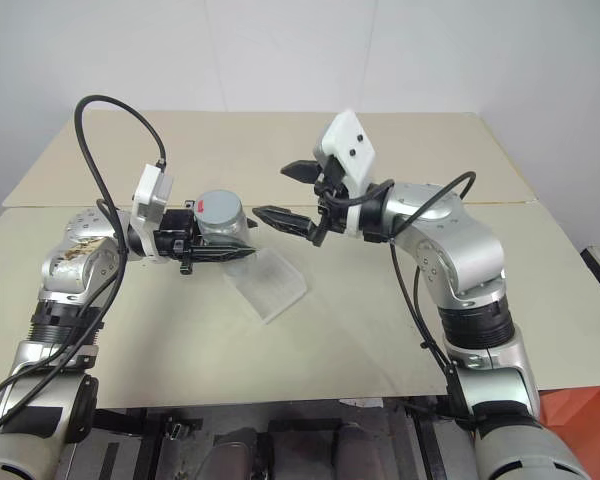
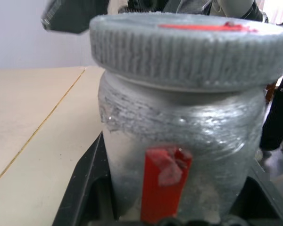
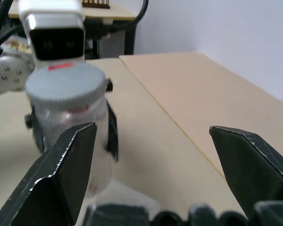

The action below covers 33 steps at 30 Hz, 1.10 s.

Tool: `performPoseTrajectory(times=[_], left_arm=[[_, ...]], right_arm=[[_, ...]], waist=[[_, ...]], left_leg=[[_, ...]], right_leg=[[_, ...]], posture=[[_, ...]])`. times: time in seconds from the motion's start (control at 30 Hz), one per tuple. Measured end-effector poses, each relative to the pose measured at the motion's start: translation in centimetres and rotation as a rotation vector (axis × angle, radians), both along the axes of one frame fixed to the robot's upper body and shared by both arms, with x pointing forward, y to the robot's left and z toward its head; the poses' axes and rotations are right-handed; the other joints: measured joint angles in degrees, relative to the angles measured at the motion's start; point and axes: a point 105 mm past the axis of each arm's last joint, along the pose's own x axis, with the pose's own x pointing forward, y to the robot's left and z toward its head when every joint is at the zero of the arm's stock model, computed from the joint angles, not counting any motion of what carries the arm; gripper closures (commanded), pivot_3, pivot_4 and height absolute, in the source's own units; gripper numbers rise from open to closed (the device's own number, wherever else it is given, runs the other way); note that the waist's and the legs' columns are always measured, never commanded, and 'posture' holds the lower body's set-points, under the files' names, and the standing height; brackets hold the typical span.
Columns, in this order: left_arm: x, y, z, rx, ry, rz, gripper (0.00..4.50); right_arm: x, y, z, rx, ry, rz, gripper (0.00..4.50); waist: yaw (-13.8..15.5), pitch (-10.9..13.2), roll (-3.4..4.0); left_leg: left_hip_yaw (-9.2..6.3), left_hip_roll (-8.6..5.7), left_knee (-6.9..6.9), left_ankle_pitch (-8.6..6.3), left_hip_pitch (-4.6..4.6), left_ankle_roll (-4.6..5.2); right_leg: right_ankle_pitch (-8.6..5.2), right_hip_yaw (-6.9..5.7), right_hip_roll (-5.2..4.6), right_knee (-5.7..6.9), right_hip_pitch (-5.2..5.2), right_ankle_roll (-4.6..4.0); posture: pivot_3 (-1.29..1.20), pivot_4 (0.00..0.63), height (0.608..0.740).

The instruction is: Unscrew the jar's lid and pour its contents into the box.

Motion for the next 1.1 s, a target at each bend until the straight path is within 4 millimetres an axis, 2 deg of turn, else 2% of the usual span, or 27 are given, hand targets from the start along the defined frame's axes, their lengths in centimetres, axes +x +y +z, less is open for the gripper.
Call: performPoseTrajectory(times=[0.1, 0.27, 0.5, 0.83, 0.93, 1.03, 1.1], left_arm=[[0.2, 0.0, -0.2, -0.004, 0.012, 0.005, 2.56], [0.2, -0.5, -0.4, -0.014, 0.020, -0.001, 2.56], [0.2, -1.0, -0.7, -0.011, 0.030, -0.017, 2.56], [0.2, -1.0, -0.8, -0.010, 0.034, -0.015, 2.56], [0.2, -1.0, -0.8, -0.010, 0.034, -0.015, 2.56], [0.3, -1.0, -0.8, -0.011, 0.033, -0.012, 2.56], [0.3, -1.0, -0.8, -0.011, 0.033, -0.012, 2.56]], right_arm=[[-0.9, 0.1, 0.1, -0.007, -0.006, 0.044, 0.04], [-2.7, 1.5, 0.7, 0.023, -0.009, 0.127, 0.04], [-2.7, 3.5, 0.8, 0.035, 0.002, 0.126, 0.04], [-1.9, 4.4, 0.1, 0.025, 0.033, 0.106, 0.04], [-1.9, 4.5, 0.0, 0.024, 0.038, 0.110, 0.58], [-2.0, 4.7, -0.1, 0.021, 0.043, 0.120, 1.57], [-2.0, 4.7, -0.1, 0.019, 0.044, 0.123, 1.73]], waist=[[-0.04, 0.00, 0.00], [-0.16, 0.00, 0.00], [-0.10, 0.00, 0.00], [-0.08, 0.00, 0.00], [-0.09, 0.00, 0.00], [-0.10, 0.00, 0.00], [-0.10, 0.00, 0.00]], left_leg=[[-0.01, 0.00, 0.00, 0.00, 0.01, 0.00], [-0.01, 0.01, 0.00, 0.00, 0.02, 0.00], [-0.01, 0.01, 0.00, 0.00, 0.01, -0.01], [-0.01, 0.01, 0.00, 0.00, 0.00, 0.00], [-0.01, 0.01, 0.00, 0.00, 0.01, 0.00], [-0.02, 0.01, 0.00, 0.00, 0.01, 0.00], [-0.01, 0.01, 0.00, 0.00, 0.01, 0.00]], right_leg=[[0.00, 0.01, 0.00, -0.02, -0.01, 0.00], [0.00, 0.01, 0.01, -0.01, -0.01, 0.00], [0.00, 0.00, 0.01, 0.02, -0.01, 0.00], [0.00, 0.00, 0.01, 0.02, 0.00, 0.00], [0.00, 0.00, 0.01, 0.01, 0.00, 0.00], [0.00, 0.00, 0.01, 0.02, 0.00, 0.00], [0.00, 0.00, 0.01, 0.02, 0.00, 0.00]], posture=[[0.00, 0.150, 0.740], [0.00, 0.150, 0.740], [0.00, 0.150, 0.740], [0.00, 0.150, 0.740], [0.00, 0.150, 0.740], [0.00, 0.150, 0.740], [0.00, 0.150, 0.740]])
